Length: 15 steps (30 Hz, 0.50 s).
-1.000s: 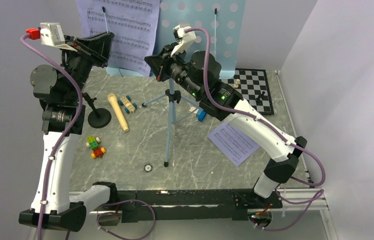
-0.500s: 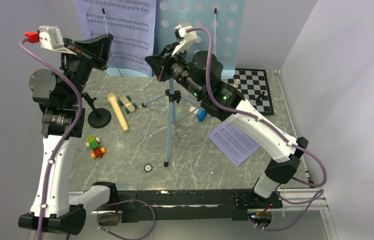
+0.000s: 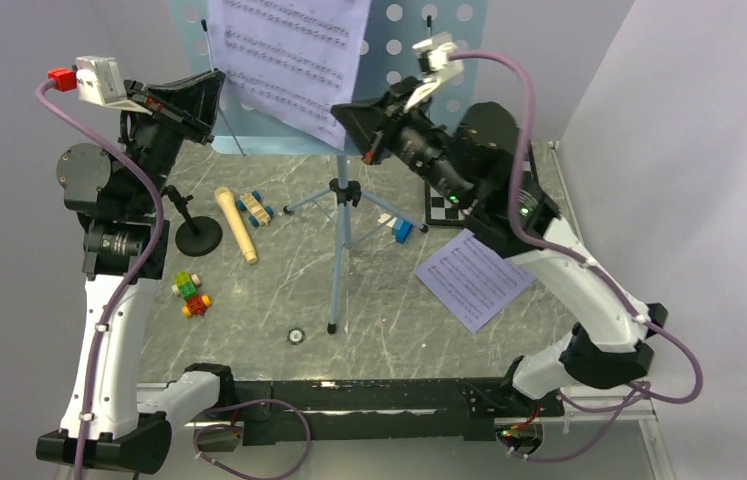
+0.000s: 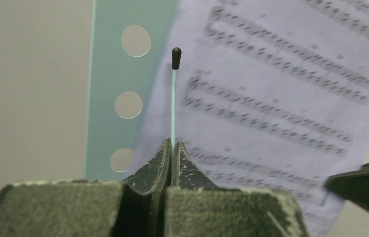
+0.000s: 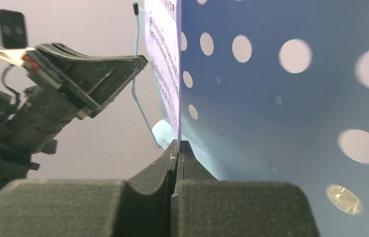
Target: Pack up the instrument practice props
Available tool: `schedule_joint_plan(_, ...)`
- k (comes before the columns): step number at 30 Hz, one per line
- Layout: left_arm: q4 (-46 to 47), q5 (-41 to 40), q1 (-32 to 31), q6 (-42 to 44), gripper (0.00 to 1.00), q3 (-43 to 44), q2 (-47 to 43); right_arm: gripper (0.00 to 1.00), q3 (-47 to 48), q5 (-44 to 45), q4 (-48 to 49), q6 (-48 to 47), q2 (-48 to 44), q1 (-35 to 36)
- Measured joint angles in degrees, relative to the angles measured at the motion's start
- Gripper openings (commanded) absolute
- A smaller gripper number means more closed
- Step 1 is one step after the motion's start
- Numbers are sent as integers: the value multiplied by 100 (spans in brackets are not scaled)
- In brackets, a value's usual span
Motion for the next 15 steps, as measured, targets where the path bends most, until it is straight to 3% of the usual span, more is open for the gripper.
schedule_joint_plan(6, 0, -24, 0, 4, 0, -22, -35, 0, -120, 28, -376, -195, -855, 0)
schedule_joint_plan(15, 238, -155, 0, -87, 21, -203, -35, 0, -824, -284, -675, -372, -2260, 0)
